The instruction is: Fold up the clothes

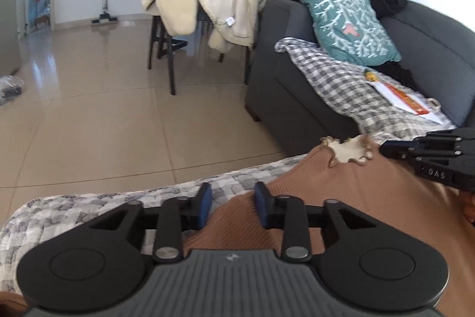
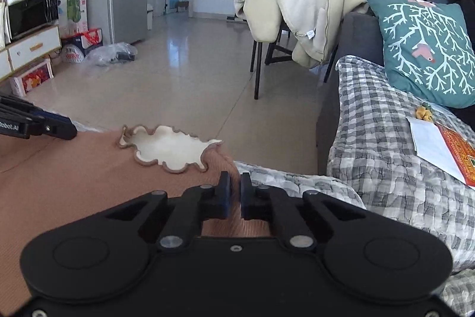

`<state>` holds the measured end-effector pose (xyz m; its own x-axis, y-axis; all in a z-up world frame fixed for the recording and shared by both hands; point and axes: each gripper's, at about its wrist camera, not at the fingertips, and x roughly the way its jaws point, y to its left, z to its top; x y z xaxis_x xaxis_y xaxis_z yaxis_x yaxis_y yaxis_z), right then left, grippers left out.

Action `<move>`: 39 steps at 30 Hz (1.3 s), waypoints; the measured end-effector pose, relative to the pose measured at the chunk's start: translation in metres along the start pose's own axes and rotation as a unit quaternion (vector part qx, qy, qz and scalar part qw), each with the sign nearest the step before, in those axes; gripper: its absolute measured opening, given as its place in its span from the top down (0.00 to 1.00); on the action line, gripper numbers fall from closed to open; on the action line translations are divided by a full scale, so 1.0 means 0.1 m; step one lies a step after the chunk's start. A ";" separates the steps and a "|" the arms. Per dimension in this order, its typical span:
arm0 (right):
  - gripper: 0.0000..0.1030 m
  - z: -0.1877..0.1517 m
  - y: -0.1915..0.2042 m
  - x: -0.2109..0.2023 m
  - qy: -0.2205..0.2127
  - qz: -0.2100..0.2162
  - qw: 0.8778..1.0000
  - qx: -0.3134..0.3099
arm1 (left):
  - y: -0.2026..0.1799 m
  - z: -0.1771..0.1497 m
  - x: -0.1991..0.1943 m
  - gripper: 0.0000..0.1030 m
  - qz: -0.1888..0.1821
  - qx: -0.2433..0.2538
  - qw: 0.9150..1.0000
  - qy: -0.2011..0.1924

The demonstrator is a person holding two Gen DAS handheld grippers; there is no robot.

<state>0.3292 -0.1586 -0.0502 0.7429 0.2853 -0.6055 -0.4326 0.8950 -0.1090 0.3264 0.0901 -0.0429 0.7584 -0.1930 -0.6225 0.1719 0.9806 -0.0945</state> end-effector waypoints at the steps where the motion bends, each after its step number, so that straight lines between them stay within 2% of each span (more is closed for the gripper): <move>1: 0.93 0.03 0.02 0.05 0.006 -0.010 1.000 0.003 | -0.01 0.02 0.01 0.47 0.014 -0.001 1.000 0.004; 2: 0.93 0.05 0.04 0.06 0.009 -0.017 1.000 0.000 | -0.02 0.03 0.00 0.42 0.028 -0.002 1.000 0.007; 3: 0.92 0.07 0.06 0.05 0.012 -0.023 1.000 -0.004 | -0.02 0.04 -0.02 0.42 0.032 -0.004 0.999 0.007; 5: 0.83 0.09 0.09 0.00 0.013 -0.038 0.999 -0.005 | -0.02 0.03 -0.17 0.43 0.036 -0.019 0.999 0.006; 7: 0.70 0.10 0.04 -0.19 0.002 -0.044 0.999 0.022 | -0.01 0.02 -0.35 0.43 0.040 -0.038 0.998 0.004; 9: 0.64 0.09 -0.02 -0.37 -0.009 -0.050 0.998 0.037 | 0.00 -0.01 -0.58 0.42 0.038 -0.051 0.998 0.002; 13: 0.60 0.07 -0.13 -0.85 -0.002 -0.048 0.997 0.065 | 0.01 -0.15 -1.04 0.41 0.028 -0.070 0.997 0.033; 16: 0.57 -0.06 -0.12 -1.27 0.024 -0.043 0.996 0.079 | -0.02 -0.38 -1.45 0.41 0.017 -0.079 0.995 0.064; 22: 0.53 -0.41 -0.04 -1.90 0.060 -0.047 0.991 0.107 | -0.03 -0.87 -2.03 0.41 -0.013 -0.103 0.989 0.101; 28: 0.53 -0.88 0.03 -2.42 0.079 -0.053 0.983 0.154 | -0.11 -1.36 -2.48 0.43 -0.057 -0.138 0.979 0.140; 34: 0.55 -1.36 0.00 -2.81 0.096 -0.049 0.970 0.217 | -0.19 -1.74 -2.80 0.51 -0.119 -0.156 0.965 0.175; 36: 0.56 -1.48 0.00 -2.90 0.100 -0.044 0.967 0.230 | -0.23 -1.84 -2.86 0.60 -0.138 -0.157 0.960 0.187; 39: 0.57 -1.72 0.02 -3.05 0.109 -0.034 0.963 0.244 | -0.29 -1.98 -2.92 0.64 -0.167 -0.157 0.952 0.203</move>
<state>0.0135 -0.3027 -0.0014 0.6132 0.1896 -0.7668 -0.0553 0.9787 0.1977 -0.0250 0.1249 -0.0119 0.3778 -0.5296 -0.7595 0.1161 0.8409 -0.5286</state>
